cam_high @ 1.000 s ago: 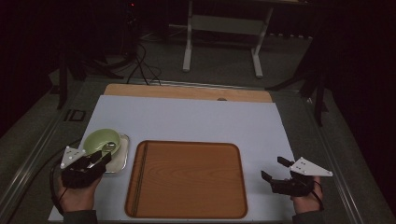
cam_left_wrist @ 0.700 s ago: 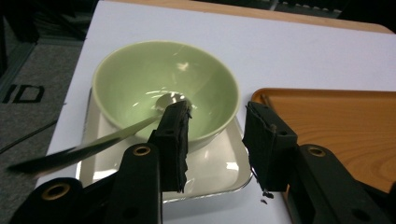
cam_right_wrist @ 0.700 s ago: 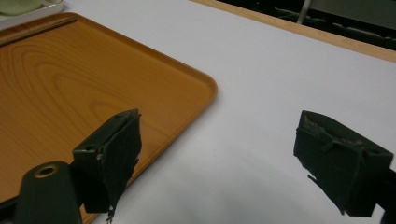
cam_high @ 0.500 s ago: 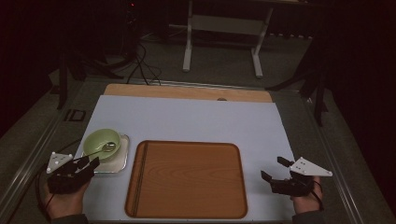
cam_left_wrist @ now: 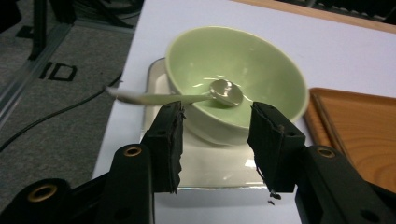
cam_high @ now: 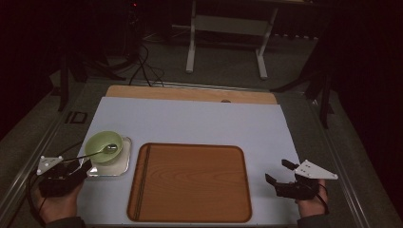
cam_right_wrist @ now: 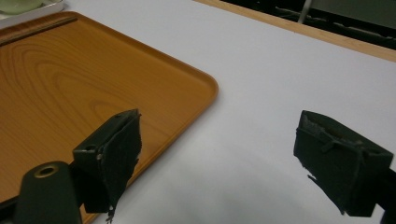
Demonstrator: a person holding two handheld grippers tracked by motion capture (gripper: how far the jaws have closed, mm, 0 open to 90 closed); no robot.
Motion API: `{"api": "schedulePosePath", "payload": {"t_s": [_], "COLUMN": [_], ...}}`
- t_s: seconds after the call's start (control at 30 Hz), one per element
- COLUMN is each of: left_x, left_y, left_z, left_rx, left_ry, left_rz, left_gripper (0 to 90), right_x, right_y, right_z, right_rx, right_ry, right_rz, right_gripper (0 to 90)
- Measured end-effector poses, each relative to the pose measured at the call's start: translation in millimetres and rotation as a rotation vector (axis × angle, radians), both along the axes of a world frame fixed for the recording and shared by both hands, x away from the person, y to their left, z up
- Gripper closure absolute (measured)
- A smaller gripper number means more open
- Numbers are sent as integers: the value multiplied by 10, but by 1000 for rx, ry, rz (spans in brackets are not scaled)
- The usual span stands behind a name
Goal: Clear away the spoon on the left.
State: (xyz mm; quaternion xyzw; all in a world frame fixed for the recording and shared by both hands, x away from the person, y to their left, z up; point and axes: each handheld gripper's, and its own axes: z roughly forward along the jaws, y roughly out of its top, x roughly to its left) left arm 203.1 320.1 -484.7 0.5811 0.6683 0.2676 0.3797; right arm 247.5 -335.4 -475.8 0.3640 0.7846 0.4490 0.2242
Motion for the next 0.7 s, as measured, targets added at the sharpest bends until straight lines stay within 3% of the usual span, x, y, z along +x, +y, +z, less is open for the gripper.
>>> {"api": "schedulePosePath", "payload": {"t_s": [0.23, 0.7], "left_x": [104, 244], "left_y": [91, 148], "left_z": [-50, -121], "left_rx": [-28, -93], "left_ry": [-5, -30], "left_rz": [73, 115], "left_gripper": [488, 531], "right_x": [3, 15], "right_y": [4, 12], "right_z": [-2, -8], "right_rx": [-1, -5], "right_ry": [0, 6], "right_rz": [0, 2], "right_gripper": [146, 145]}}
